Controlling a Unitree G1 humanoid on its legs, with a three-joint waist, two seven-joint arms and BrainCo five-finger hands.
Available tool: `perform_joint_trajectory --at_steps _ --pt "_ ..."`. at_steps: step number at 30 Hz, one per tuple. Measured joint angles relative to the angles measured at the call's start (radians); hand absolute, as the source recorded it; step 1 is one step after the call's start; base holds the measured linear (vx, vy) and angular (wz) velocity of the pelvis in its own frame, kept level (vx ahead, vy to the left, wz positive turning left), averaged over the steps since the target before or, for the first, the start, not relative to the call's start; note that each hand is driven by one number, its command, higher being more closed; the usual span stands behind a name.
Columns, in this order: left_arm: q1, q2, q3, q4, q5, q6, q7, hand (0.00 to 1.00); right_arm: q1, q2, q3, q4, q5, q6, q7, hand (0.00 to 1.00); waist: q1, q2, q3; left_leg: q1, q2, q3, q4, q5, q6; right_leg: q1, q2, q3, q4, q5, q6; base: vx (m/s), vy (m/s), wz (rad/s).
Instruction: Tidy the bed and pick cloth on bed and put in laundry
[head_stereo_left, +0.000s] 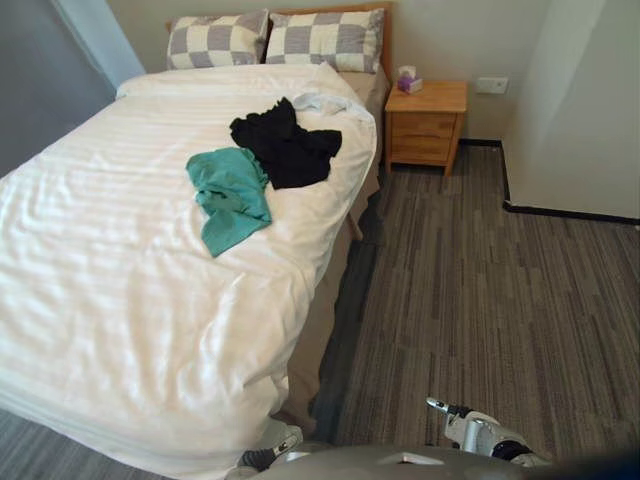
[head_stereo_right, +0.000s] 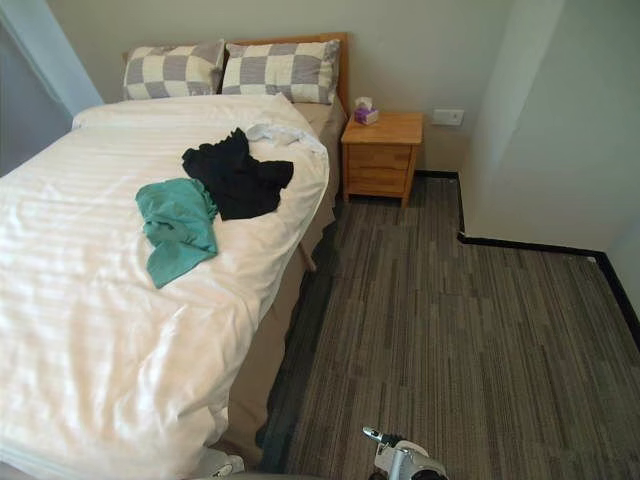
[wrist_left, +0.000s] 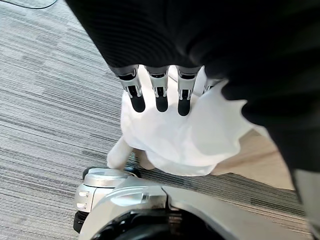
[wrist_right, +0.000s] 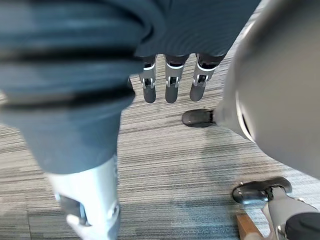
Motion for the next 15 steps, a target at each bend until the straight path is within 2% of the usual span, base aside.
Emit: perform_joint_trajectory --at_steps 2,3,9,10,12,13,14,15 --pt "-0.002 0.003 0.000 0.000 0.011 0.017 0.000 0.00 -0.001 0.005 0.003 0.000 0.001 0.013 0.008 0.00 0.000 -0.006 -0.002 0.010 -0.001 -0.002 -0.021 -0.001 0.001 0.009 0.000 -0.004 0.000 0.002 0.003 -0.06 0.022 0.16" --pt "-0.032 -0.001 0.030 0.002 0.055 0.095 -0.013 0.00 -0.013 0.036 0.066 0.002 0.021 0.048 0.008 0.00 -0.009 -0.029 -0.027 0.035 0.007 -0.021 -0.071 0.004 -0.005 0.014 0.002 -0.022 -0.001 -0.003 -0.003 -0.02 0.007 0.03" --pt "-0.031 -0.001 0.030 0.002 0.051 0.092 -0.012 0.00 0.005 0.033 0.051 -0.002 0.020 0.039 0.017 0.00 -0.015 -0.037 -0.021 0.032 0.007 -0.019 -0.072 0.004 -0.004 0.005 0.003 -0.021 -0.001 -0.003 -0.002 0.00 0.000 -0.01" --pt "-0.029 0.000 0.030 0.004 0.044 0.086 -0.010 0.00 0.017 0.035 0.014 -0.011 0.013 0.012 0.042 0.00 -0.019 -0.040 -0.022 0.022 0.007 -0.016 -0.073 0.003 -0.003 -0.005 0.003 -0.017 0.000 -0.005 0.000 0.00 0.007 -0.09" --pt "-0.022 0.003 0.030 0.007 0.002 0.059 0.009 0.00 0.054 0.035 -0.075 -0.044 -0.030 -0.072 0.118 0.00 -0.026 -0.049 -0.019 -0.002 0.007 0.002 -0.071 0.001 -0.002 -0.028 0.002 -0.006 0.006 -0.006 0.002 0.03 0.032 -0.17" --pt "-0.020 0.005 0.030 0.007 -0.013 0.052 0.011 0.00 0.063 0.033 -0.101 -0.047 -0.045 -0.094 0.138 0.00 -0.026 -0.051 -0.018 -0.003 0.007 0.005 -0.071 0.001 -0.001 -0.033 0.003 -0.002 0.007 -0.006 0.002 0.06 0.062 -0.26" --pt "-0.022 0.009 0.029 0.026 -0.053 0.024 0.034 0.00 0.104 0.008 -0.171 -0.059 -0.101 -0.170 0.206 0.00 -0.033 -0.060 -0.006 -0.006 0.013 0.026 -0.070 0.000 0.000 -0.082 -0.003 0.006 0.099 -0.045 -0.001 0.03 0.058 -0.25" --pt "-0.023 0.016 0.028 0.033 -0.067 0.004 0.048 0.00 0.139 0.003 -0.189 -0.058 -0.141 -0.215 0.245 0.00 -0.038 -0.076 -0.002 -0.017 0.014 0.042 -0.067 -0.007 0.003 -0.145 -0.014 0.020 0.194 -0.096 0.000 0.00 0.061 -0.33"
